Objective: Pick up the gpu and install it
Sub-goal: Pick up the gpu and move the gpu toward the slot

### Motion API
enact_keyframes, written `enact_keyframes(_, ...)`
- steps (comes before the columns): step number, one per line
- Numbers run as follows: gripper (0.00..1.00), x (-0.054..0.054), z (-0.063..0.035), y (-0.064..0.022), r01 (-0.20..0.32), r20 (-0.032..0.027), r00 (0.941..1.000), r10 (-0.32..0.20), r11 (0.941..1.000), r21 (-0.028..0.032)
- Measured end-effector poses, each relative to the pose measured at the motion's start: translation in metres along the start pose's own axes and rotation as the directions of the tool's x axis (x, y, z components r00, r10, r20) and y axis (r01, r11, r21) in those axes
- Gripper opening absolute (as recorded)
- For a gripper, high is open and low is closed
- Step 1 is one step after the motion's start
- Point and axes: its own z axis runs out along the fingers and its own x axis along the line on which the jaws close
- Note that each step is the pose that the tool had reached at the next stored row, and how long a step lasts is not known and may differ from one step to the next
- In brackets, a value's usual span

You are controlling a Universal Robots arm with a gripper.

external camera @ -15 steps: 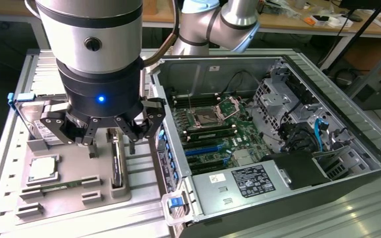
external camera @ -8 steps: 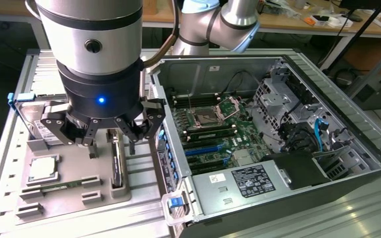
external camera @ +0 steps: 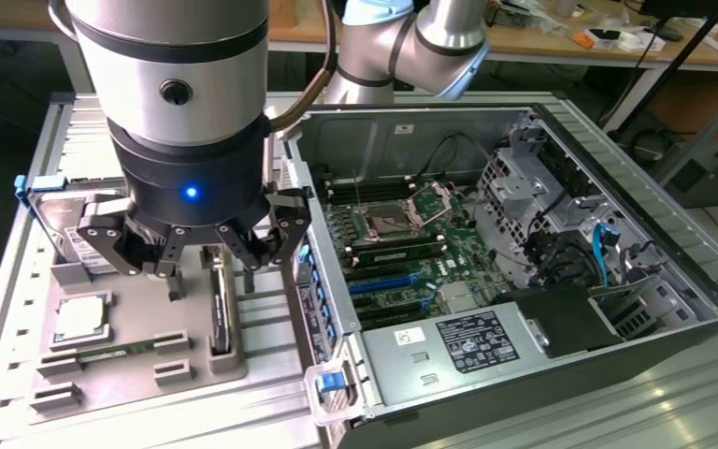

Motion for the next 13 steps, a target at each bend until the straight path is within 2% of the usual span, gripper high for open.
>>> enact_keyframes(13, 0.60, 0.0033, 0.0081, -0.0022, 0.000, 0.0017, 1.0000, 0.000, 1.0000, 0.0000)
